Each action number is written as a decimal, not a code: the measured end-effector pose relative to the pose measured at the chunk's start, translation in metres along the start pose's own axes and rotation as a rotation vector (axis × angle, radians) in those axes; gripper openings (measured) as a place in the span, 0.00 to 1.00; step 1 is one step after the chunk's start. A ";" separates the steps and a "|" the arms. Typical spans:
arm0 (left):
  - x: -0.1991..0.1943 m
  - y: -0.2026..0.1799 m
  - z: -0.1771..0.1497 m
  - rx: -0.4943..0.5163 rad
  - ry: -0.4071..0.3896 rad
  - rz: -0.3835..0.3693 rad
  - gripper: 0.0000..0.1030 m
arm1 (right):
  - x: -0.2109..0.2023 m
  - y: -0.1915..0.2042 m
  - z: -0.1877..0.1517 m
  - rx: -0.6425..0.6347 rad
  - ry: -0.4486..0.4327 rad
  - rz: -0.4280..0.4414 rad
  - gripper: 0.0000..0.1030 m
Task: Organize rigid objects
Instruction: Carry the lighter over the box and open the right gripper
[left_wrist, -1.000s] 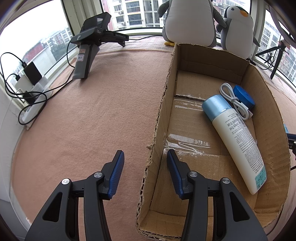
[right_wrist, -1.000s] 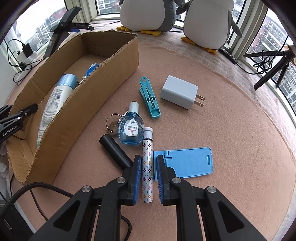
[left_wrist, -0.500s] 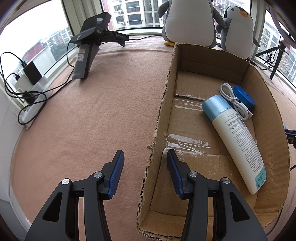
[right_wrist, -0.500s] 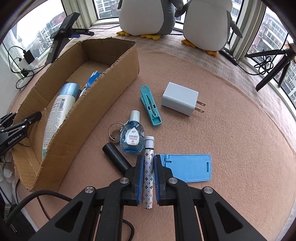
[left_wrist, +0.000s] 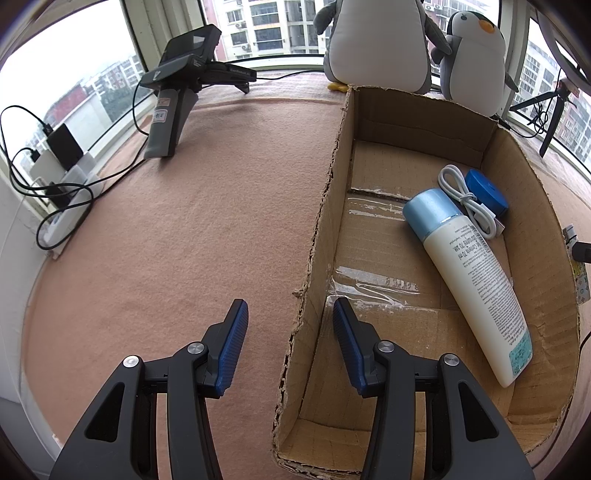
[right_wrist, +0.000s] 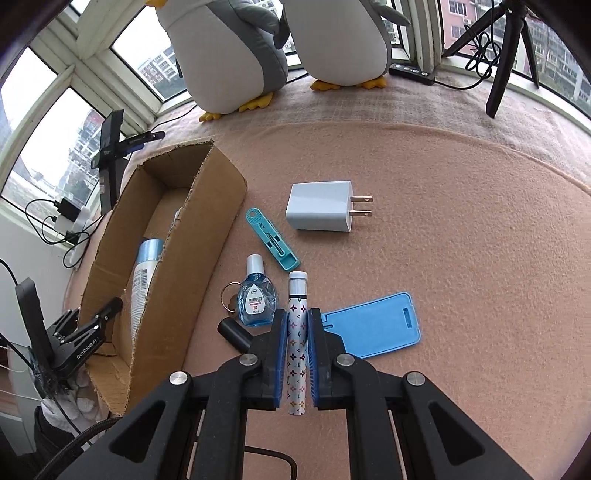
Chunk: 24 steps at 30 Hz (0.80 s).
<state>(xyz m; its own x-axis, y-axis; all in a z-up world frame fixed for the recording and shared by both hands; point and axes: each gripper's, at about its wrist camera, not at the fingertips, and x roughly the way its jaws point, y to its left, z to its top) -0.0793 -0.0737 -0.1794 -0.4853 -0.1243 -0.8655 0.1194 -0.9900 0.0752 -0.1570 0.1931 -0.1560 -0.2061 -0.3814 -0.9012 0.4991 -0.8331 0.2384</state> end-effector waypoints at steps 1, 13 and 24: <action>0.000 0.000 0.000 0.000 0.000 0.000 0.46 | -0.001 0.001 0.001 -0.001 -0.005 -0.002 0.09; 0.000 0.000 0.000 -0.001 0.000 0.000 0.45 | -0.027 0.062 0.035 -0.113 -0.126 0.027 0.09; 0.000 0.000 0.000 -0.001 0.000 0.000 0.46 | 0.000 0.129 0.048 -0.212 -0.119 0.079 0.09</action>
<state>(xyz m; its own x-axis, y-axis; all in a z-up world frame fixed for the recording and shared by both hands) -0.0794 -0.0734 -0.1795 -0.4854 -0.1243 -0.8654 0.1203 -0.9899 0.0747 -0.1331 0.0668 -0.1076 -0.2506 -0.4971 -0.8307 0.6807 -0.7006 0.2139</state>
